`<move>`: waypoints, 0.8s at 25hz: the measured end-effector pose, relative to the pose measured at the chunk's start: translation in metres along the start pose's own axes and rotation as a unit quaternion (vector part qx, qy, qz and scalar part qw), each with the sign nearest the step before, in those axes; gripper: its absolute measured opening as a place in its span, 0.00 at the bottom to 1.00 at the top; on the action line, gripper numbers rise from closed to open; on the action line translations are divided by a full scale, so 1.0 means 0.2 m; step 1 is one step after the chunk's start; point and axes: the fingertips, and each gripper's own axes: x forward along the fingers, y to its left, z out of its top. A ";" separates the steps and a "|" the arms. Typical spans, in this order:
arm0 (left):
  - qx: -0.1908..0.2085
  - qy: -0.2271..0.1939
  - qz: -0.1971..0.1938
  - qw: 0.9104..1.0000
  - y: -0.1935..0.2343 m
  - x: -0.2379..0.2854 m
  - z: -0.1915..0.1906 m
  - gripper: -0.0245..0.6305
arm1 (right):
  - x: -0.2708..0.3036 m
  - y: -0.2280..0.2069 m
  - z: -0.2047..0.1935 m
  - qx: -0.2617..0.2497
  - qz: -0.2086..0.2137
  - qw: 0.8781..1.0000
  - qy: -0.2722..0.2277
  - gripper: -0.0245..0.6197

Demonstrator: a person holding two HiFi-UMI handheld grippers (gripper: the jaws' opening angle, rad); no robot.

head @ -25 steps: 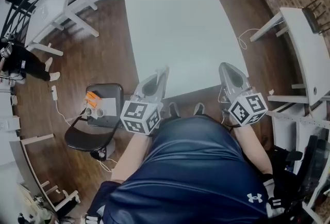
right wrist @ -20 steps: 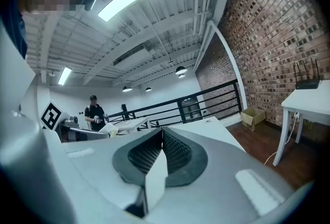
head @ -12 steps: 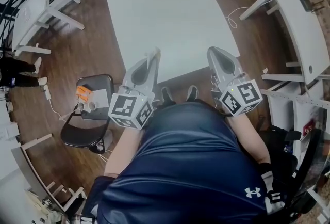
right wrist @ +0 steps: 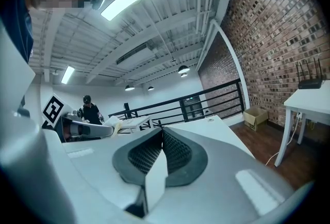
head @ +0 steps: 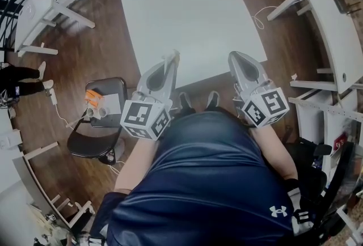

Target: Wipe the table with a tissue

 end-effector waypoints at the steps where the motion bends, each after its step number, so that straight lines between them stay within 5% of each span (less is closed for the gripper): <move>1: 0.000 0.000 0.001 1.000 0.00 0.00 0.00 0.06 | 0.00 0.00 0.00 0.000 0.001 1.000 0.000 0.05; 20: -0.003 -0.003 0.007 1.000 -0.01 -0.02 -0.02 0.06 | -0.02 0.02 0.00 -0.011 0.009 1.000 0.003 0.05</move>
